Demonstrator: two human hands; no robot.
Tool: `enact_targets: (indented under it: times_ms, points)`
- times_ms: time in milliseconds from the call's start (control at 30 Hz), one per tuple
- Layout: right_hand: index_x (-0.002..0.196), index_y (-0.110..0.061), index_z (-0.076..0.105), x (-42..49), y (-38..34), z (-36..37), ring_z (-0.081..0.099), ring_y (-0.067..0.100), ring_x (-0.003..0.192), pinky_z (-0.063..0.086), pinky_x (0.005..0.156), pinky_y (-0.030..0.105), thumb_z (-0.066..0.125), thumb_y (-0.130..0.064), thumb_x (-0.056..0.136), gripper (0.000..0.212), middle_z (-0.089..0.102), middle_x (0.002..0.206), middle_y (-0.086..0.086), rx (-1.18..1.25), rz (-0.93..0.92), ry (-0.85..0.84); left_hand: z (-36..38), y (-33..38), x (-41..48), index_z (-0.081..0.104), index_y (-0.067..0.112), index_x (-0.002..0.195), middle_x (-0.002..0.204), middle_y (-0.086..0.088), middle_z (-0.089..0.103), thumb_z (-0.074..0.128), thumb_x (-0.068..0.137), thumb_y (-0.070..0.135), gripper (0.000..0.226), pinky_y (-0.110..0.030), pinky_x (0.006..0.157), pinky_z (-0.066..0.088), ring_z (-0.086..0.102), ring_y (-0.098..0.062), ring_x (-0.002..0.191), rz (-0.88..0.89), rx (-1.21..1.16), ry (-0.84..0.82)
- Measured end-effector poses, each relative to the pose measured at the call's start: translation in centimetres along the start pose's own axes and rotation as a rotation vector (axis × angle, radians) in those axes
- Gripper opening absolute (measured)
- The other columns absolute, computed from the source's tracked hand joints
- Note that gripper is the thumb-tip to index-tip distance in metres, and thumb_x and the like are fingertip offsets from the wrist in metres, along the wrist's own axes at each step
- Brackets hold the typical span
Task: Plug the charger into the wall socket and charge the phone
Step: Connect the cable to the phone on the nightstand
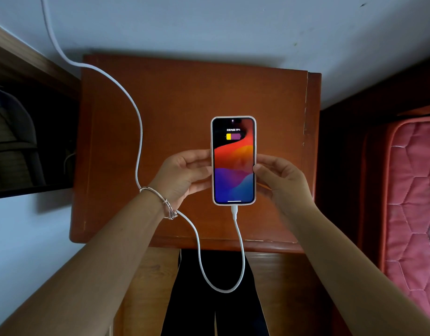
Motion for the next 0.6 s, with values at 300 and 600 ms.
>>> enact_targets:
  times_ms: [300,600]
  points:
    - [0.100,-0.020,0.070,1.1,-0.2,-0.2,0.071,0.014,0.093,0.059,0.064,0.025,0.060,-0.016,0.090,0.014,0.075,0.098,-0.001,-0.058,-0.001,0.096,-0.3,0.4,1.2,0.067,0.012,0.107,0.103,-0.007,0.072,0.060,0.086,-0.001,0.026,-0.026,0.065,0.058,0.071,-0.011,0.088,0.025,0.093,0.124]
    - [0.091,-0.026,0.070,3.1,0.4,-0.2,0.071,0.008,0.086,0.056,0.058,0.018,0.062,-0.013,0.089,0.015,0.074,0.090,-0.007,-0.018,0.028,0.202,-0.5,1.2,3.5,0.068,0.016,0.108,0.105,-0.006,0.071,0.058,0.087,0.000,0.028,-0.026,0.070,0.059,0.066,-0.018,0.101,0.081,0.245,0.239]
Point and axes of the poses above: each hand's wrist, its own x-axis towards the middle knuckle, its own z-axis out of the palm, y = z × x, the point moved 8 cm from there along x, towards the middle knuckle
